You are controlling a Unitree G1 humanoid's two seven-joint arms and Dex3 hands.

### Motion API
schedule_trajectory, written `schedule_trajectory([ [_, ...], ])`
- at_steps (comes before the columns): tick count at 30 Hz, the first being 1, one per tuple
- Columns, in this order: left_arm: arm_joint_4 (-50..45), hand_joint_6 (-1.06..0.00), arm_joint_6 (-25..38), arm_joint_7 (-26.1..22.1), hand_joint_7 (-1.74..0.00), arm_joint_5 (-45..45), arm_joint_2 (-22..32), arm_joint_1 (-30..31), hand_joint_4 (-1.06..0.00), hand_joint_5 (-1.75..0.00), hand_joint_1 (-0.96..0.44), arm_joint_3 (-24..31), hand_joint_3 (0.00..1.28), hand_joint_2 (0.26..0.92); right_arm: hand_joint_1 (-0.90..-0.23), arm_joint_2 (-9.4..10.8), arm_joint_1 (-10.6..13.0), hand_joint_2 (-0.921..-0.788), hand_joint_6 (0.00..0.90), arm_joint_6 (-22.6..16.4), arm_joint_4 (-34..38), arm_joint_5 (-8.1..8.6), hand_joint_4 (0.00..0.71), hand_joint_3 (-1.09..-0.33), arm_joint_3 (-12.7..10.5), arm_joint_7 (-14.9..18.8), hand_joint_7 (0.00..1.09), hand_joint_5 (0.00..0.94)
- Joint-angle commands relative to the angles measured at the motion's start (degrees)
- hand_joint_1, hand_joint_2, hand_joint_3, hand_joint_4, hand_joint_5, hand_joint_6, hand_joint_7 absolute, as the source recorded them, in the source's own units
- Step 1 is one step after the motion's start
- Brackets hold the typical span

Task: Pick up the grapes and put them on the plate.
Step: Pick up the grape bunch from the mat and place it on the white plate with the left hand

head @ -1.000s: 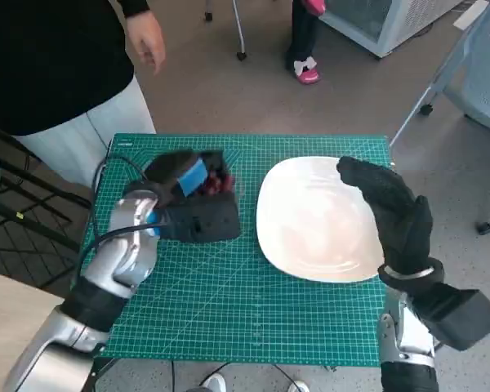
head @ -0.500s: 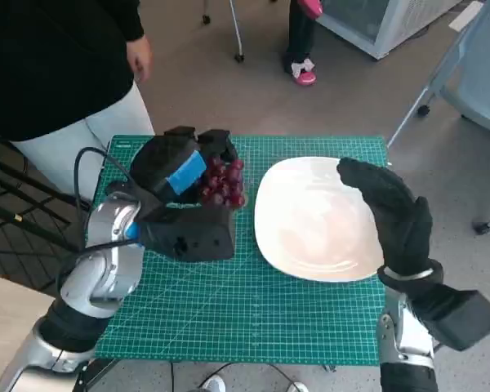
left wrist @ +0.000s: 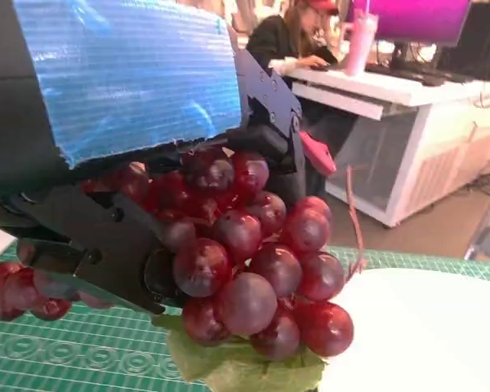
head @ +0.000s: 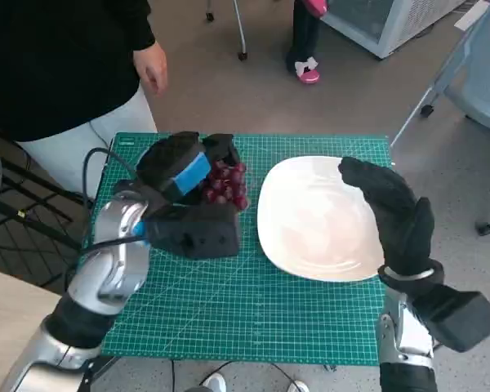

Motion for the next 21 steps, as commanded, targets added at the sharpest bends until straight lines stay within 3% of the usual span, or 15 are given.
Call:
schedule_trajectory([
  [1,3.76,-0.52,-1.59,0.3,-1.3,0.28,-3.56,-5.65,-0.51,-1.35,0.0,-1.88,0.19,0.92,-0.598,-0.17,1.9,-0.921,0.003,0.18,-0.46,0.65,0.384,-0.872,-0.71,-0.42,0.43,0.005],
  [8,11.7,-0.54,-3.54,-0.05,-1.29,-0.27,-8.88,-12.46,-0.53,-1.32,0.0,-4.62,0.18,0.916,-0.6,-0.57,3.13,-0.921,0.023,0.17,-1.34,1.09,0.389,-0.864,-1.87,-0.56,0.41,0.006],
  [17,23.9,-0.57,-8.9,0.32,-1.18,-1.04,-14.7,-20.67,-0.55,-1.36,0.0,-7.37,0.16,0.916,-0.61,-0.93,5.83,-0.921,0.102,0.54,-4.16,1.13,0.397,-0.846,-3.37,-2.2,0.27,0.002],
  [21,30.49,-0.55,-11.59,1.4,-1.25,-1.27,-17.36,-23.69,-0.54,-1.32,0.0,-8.16,0.17,0.92,-0.616,-1.03,7.04,-0.921,0.128,0.39,-5.43,0.84,0.4,-0.836,-4.02,-3.45,0.23,0.001],
])
